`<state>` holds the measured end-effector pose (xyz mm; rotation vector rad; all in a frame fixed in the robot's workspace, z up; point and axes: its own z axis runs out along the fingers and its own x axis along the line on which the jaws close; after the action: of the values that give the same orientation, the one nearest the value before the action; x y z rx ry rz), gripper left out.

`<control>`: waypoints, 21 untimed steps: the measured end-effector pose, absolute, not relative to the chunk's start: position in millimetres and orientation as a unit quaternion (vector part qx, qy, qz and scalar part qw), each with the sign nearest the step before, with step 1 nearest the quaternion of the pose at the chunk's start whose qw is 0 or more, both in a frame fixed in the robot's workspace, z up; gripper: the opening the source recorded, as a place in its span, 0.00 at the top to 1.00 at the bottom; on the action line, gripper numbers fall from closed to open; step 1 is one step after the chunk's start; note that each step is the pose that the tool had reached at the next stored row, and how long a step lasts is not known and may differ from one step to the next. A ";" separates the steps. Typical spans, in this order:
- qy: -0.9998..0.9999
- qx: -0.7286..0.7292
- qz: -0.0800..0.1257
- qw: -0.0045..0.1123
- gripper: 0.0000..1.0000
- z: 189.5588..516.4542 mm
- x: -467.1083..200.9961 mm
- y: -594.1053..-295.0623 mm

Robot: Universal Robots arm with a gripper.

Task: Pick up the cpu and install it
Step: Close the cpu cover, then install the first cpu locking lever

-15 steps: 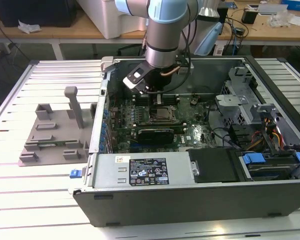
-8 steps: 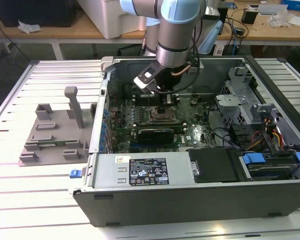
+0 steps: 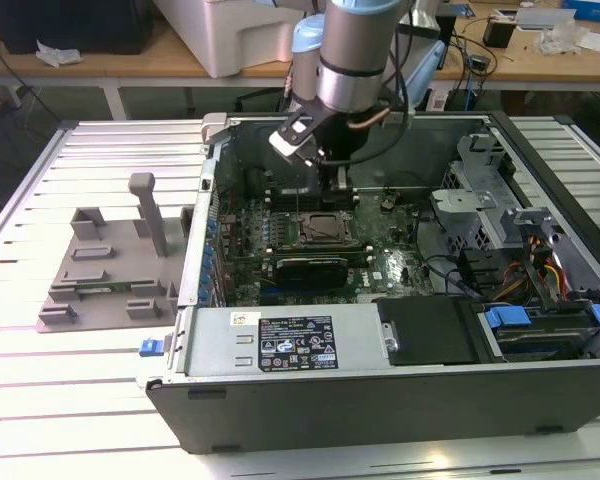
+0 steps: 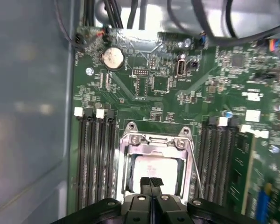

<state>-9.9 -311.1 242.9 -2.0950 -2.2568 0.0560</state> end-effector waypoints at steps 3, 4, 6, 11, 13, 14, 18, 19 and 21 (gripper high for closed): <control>-0.732 -0.680 0.018 0.031 0.89 257.7 -9.9 -311.1; -0.732 -0.680 0.018 0.031 0.89 265.0 -9.9 -311.1; -0.732 -0.680 0.018 0.031 0.89 270.9 -9.9 -311.0; -0.732 -0.680 0.018 0.031 0.89 271.9 -9.9 -311.1; -0.732 -0.680 0.018 0.031 0.89 271.8 -9.9 -311.0; -0.733 -0.679 0.018 0.031 0.89 271.9 -9.9 -311.1; -0.757 -0.652 0.019 0.031 0.89 271.9 -9.9 -311.1; -0.766 -0.642 0.019 0.031 0.89 271.8 -9.9 -311.1; -0.790 -0.612 0.020 0.030 0.89 271.9 -9.9 -311.1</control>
<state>-9.9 -311.1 271.9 -1.8857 -2.4369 0.0622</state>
